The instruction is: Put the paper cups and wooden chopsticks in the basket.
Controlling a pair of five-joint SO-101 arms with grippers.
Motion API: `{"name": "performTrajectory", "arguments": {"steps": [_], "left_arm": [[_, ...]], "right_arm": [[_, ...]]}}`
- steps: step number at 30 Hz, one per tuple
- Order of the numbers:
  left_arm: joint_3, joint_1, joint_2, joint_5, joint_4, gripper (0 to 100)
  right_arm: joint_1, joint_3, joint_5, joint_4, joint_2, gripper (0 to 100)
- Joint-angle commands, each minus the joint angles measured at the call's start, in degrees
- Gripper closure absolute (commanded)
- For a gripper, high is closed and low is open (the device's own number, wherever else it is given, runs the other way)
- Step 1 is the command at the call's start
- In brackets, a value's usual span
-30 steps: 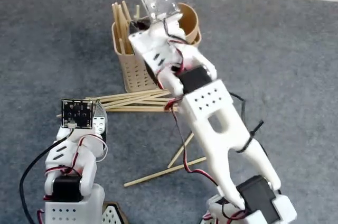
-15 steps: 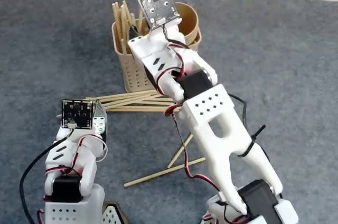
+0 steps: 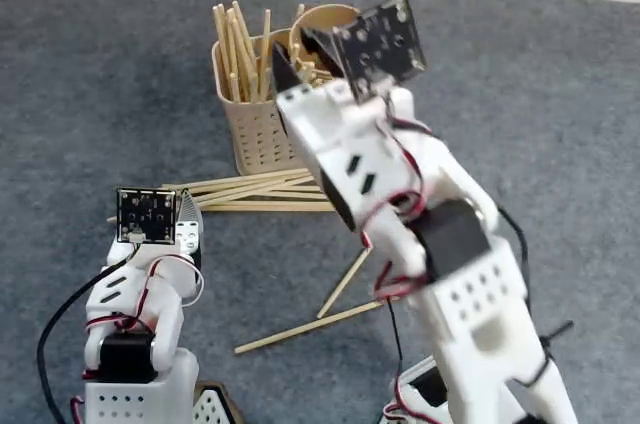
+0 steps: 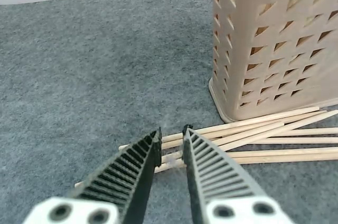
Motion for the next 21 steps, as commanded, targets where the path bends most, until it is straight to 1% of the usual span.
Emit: {"name": "performTrajectory", "arguments": {"steps": [1, 5, 11, 14, 17, 21], "left_arm": [[-0.31, -0.66, -0.48, -0.53, -1.23, 92], [-0.31, -0.66, -0.48, -0.53, -1.23, 92], [-0.22, -0.66, -0.48, -0.53, -1.23, 92], [-0.22, -0.66, -0.48, -0.53, -1.23, 92], [-0.22, -0.66, -0.48, -0.53, -1.23, 92], [-0.13, -0.66, -0.48, -0.53, -1.23, 92]], "right_arm": [[3.21, -0.48, 0.26, 8.84, -4.35, 88.9], [9.36, -0.22, 0.26, 17.27, -4.70, 88.9], [19.38, 3.30, 0.18, 24.22, -4.62, 88.9], [22.11, 7.78, 0.18, 23.96, -4.53, 88.9], [22.90, 12.97, 0.00, 22.29, -4.18, 88.9], [24.31, 17.10, -4.75, 18.07, 0.75, 88.9]]}}
